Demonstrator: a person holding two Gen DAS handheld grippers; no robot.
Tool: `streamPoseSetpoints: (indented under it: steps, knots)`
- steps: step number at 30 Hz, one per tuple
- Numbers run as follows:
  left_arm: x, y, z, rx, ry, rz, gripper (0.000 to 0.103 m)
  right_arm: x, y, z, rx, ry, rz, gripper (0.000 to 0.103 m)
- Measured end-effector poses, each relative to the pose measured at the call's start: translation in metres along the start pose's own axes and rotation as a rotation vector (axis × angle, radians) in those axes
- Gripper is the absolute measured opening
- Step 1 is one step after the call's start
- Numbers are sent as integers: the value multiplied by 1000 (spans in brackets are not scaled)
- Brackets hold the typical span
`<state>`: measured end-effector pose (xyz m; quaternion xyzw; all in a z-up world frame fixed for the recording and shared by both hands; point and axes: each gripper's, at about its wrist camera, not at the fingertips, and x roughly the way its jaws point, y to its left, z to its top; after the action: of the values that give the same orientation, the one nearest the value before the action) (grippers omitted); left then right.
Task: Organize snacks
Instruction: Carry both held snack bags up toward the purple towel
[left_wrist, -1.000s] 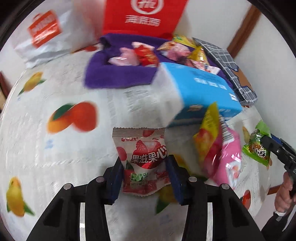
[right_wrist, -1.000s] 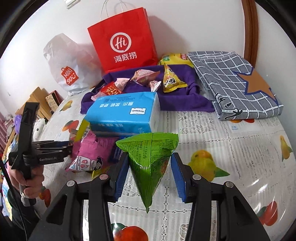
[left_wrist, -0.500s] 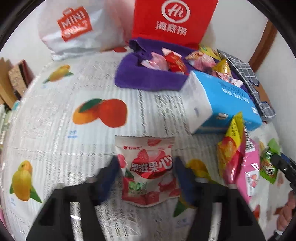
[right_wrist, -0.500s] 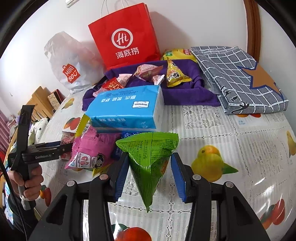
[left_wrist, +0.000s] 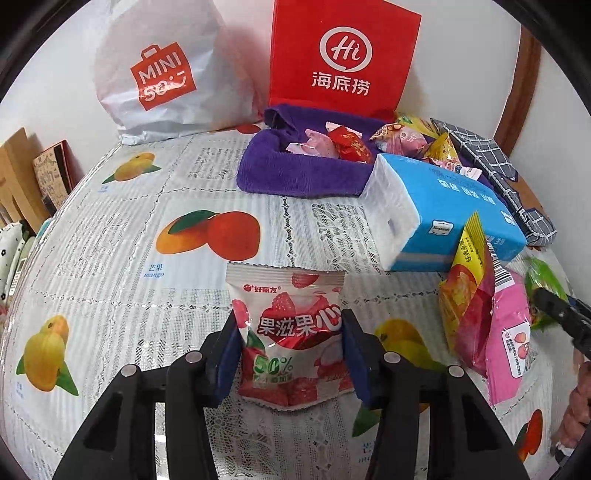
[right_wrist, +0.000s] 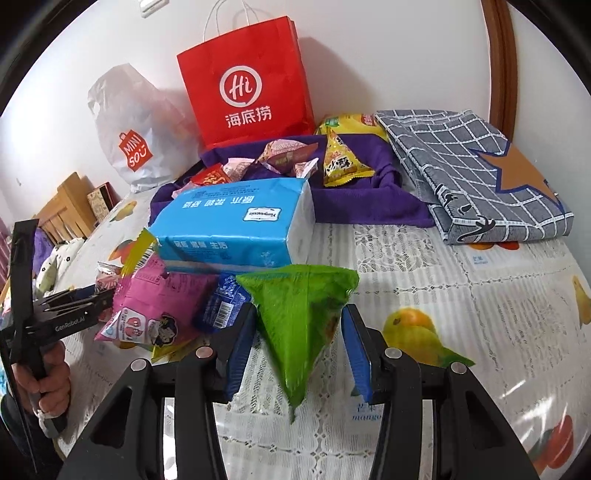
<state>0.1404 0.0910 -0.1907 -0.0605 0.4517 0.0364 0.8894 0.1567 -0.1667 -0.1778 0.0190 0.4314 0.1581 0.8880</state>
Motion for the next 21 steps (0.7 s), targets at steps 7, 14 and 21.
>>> streamPoseSetpoints:
  steps: [7,14,21]
  knots:
    - [1,-3,-1,15,3,14,51,22,-10,-3,45,38,-8,47]
    - [3,-9,-2,44,11,43,53,32,-18,4,94,41,-4,59]
    - [3,-9,-2,48,11,48,53,33,-19,4,98,41,-9,59]
